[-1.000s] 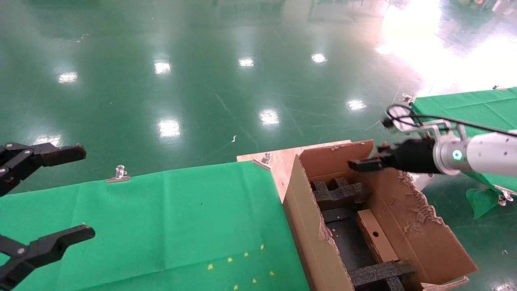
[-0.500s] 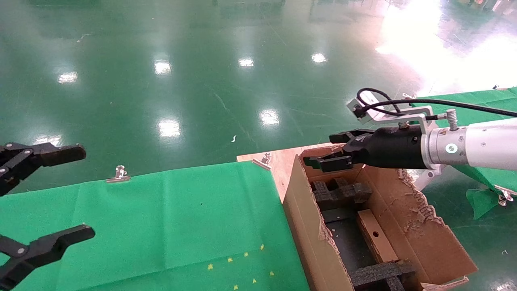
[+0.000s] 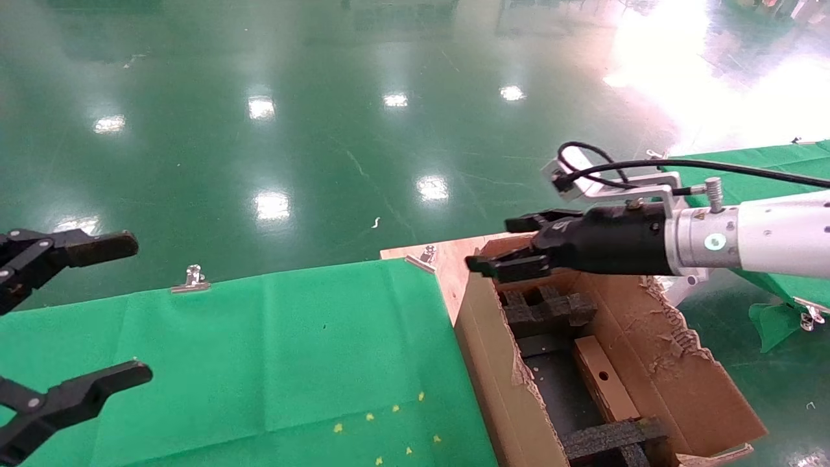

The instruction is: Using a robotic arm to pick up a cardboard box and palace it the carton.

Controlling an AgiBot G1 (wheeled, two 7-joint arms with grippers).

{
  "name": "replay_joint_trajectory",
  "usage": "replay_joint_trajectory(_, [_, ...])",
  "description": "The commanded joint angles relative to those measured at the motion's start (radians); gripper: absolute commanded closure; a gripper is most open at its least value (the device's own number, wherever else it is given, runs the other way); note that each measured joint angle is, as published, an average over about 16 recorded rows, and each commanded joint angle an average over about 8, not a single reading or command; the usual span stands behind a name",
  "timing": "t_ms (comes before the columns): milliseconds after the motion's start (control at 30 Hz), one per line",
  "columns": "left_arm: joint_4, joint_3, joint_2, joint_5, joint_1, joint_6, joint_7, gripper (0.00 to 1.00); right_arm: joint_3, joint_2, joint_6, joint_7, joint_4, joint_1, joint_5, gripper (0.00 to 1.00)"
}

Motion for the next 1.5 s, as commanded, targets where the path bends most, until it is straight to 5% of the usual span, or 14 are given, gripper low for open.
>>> replay_joint_trajectory(33, [0.0, 0.0, 0.0, 0.0, 0.0, 0.0, 0.0, 0.0, 0.03, -0.006, -0.019, -0.018, 0.005, -0.018, 0.013, 0.0])
replay_joint_trajectory(1500, [0.0, 0.0, 0.0, 0.0, 0.0, 0.0, 0.0, 0.0, 0.715, -0.144, -0.462, -0.439, 0.109, -0.44, 0.304, 0.0])
